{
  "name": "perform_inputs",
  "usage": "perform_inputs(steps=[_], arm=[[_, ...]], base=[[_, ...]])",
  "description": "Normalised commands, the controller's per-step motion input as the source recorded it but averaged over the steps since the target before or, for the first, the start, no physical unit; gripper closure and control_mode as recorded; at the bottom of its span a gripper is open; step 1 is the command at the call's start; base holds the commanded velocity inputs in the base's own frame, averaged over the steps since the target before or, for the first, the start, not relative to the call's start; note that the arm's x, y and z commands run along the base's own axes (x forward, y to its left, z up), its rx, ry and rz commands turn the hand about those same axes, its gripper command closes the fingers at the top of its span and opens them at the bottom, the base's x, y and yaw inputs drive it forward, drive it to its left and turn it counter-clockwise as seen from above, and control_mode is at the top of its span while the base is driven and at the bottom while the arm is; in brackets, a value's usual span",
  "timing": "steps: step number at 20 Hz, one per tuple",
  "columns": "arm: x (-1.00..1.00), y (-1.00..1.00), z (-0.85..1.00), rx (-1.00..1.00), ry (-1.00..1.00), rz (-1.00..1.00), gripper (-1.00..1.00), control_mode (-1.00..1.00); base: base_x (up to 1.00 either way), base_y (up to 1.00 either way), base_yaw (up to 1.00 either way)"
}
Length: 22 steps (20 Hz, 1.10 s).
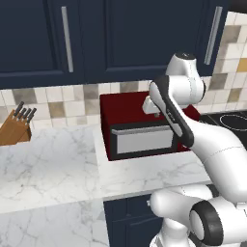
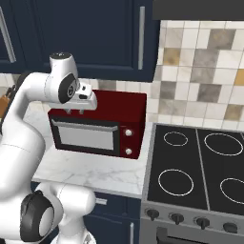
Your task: Navigate to the microwave.
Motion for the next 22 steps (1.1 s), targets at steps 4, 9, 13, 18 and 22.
perform_inputs(steps=[4, 9, 13, 18, 22], arm=[[0.00, 0.00, 0.00, 0.00, 0.00, 0.00, -1.00, 1.00], [0.00, 0.00, 0.00, 0.00, 0.00, 0.00, -1.00, 1.00], [0.00, 0.00, 0.00, 0.00, 0.00, 0.00, -1.00, 1.00], [0.00, 0.00, 0.00, 0.00, 0.00, 0.00, -1.00, 1.00], [0.00, 0.00, 0.00, 0.00, 0.00, 0.00, -1.00, 1.00]], base=[[-0.02, 0.00, 0.00], [-0.53, -0.07, 0.00], [-0.62, -0.06, -0.12], [-0.15, 0.00, -0.39], [0.04, 0.00, -0.72]])
